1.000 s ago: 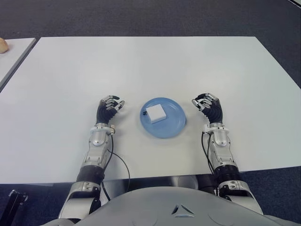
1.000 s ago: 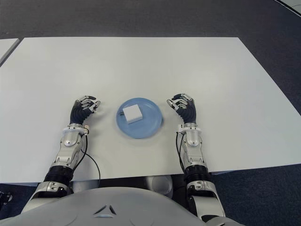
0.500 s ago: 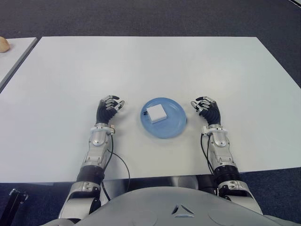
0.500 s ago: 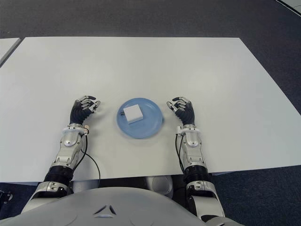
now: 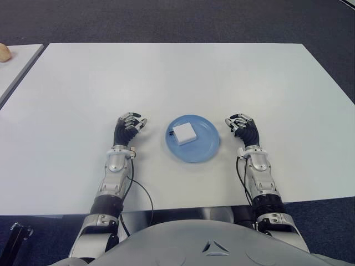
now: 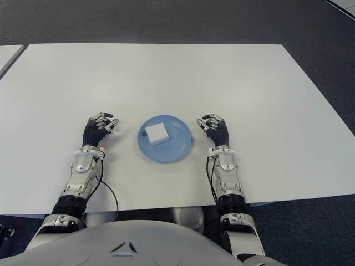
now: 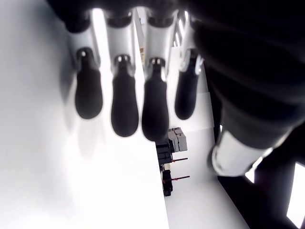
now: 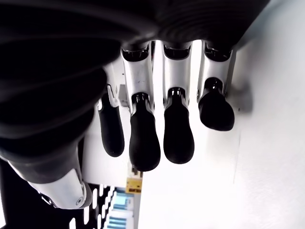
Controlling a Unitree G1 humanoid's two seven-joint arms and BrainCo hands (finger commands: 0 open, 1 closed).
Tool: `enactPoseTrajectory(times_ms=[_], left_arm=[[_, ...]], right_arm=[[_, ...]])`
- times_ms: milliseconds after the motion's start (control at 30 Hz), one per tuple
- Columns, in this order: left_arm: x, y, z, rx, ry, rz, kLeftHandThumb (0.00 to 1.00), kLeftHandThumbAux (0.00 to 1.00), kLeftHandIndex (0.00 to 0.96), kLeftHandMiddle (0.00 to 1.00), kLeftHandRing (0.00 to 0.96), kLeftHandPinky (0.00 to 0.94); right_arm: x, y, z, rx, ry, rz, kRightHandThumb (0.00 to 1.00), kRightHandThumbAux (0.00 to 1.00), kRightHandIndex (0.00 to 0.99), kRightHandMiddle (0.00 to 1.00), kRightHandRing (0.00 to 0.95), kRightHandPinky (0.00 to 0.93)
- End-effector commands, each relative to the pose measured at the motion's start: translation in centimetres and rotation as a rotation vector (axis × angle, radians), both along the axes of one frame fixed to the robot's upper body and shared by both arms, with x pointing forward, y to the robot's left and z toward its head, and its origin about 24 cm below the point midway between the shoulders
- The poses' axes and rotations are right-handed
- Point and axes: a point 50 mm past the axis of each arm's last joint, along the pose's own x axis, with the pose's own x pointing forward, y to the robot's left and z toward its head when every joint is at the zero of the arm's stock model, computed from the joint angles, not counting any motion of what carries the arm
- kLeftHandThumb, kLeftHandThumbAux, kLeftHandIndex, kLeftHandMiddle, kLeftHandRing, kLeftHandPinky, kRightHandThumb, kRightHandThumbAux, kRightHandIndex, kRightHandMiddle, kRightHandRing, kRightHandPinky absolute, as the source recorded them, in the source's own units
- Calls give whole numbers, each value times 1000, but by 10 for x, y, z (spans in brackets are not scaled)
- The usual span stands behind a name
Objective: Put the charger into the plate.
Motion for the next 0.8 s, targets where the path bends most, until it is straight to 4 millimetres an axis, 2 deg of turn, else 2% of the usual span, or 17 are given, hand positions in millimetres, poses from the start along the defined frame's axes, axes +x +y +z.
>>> enactPoseTrajectory(times_ms=[33, 800], left_arm=[[-3, -1, -4, -4, 31, -2, 706, 718, 434, 646, 637, 624], [-3, 0, -4, -8, 42, -1, 706, 719, 434, 644, 636, 623]], right_arm=[[-10, 4, -18, 15, 108, 4, 701, 731, 436, 788, 776, 769], [-14, 8, -21, 28, 125, 13, 701, 730, 435, 768, 753, 744]])
